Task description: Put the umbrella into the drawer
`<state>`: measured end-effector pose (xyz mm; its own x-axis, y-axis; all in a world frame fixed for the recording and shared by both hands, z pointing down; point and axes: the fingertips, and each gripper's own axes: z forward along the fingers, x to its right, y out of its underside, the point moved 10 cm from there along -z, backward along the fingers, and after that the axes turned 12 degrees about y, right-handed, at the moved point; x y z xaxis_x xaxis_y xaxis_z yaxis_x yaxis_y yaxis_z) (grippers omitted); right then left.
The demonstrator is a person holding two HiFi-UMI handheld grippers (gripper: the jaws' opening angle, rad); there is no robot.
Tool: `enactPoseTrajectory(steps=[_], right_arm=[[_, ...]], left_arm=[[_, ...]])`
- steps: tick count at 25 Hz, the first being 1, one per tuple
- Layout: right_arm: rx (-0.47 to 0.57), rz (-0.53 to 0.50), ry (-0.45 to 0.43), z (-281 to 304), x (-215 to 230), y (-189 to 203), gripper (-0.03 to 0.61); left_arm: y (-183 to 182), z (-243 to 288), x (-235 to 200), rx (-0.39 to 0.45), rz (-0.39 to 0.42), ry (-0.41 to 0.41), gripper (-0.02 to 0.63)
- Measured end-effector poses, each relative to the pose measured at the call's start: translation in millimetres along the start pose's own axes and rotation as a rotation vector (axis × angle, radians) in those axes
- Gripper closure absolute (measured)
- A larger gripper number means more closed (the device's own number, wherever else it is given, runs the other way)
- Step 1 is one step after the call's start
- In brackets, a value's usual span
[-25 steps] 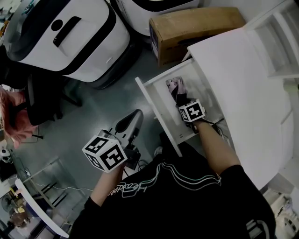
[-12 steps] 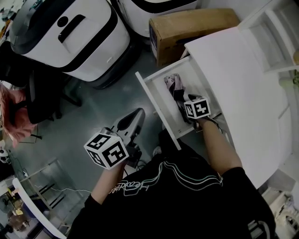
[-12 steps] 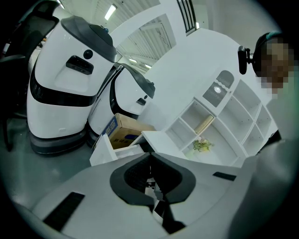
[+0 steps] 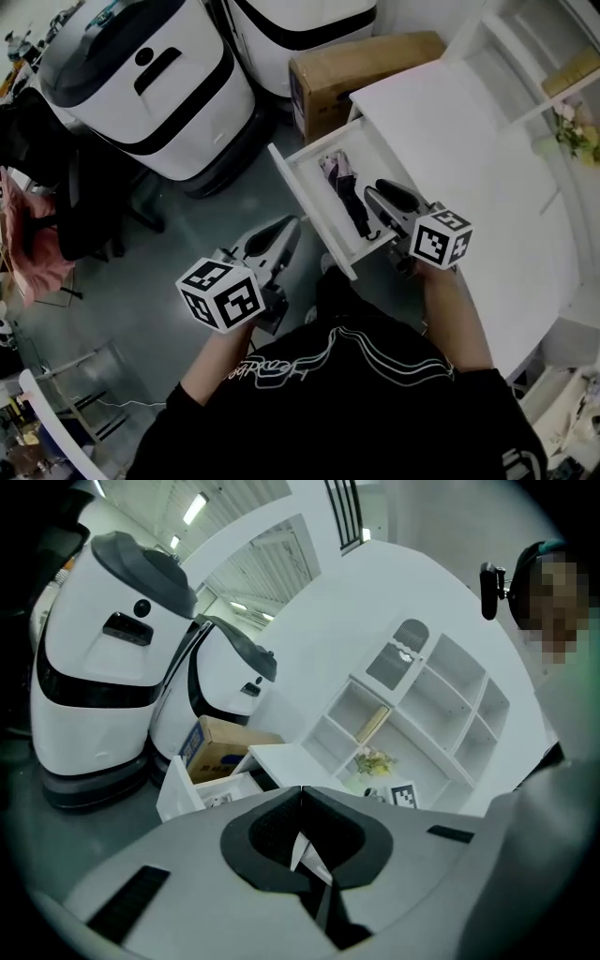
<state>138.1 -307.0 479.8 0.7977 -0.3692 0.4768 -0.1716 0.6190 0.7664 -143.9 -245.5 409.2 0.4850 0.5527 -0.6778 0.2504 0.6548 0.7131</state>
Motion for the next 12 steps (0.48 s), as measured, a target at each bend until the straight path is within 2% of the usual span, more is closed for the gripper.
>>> enactPoseTrajectory(steps=[3,5,8,12], right_arm=[[0.083,-0.128,-0.101,-50,-47,-17,0.455],[0.122,-0.190,-0.139,-78,-74,-22,0.488],[0.135,-0.236,-0.137,-109,-103,-19,0.517],[0.148,-0.272,-0.158,-139,-137,-8,0.523]], left_arm=[[1,-11,29,0.001,0.044,0.045,0.594],[2,-20,47,-0.003,0.074,0.067,0.594],[6,-33,70,-0.010,0.108,0.085,0.594],[12,-51,97,-0.004,0.147,0.111,0.594]])
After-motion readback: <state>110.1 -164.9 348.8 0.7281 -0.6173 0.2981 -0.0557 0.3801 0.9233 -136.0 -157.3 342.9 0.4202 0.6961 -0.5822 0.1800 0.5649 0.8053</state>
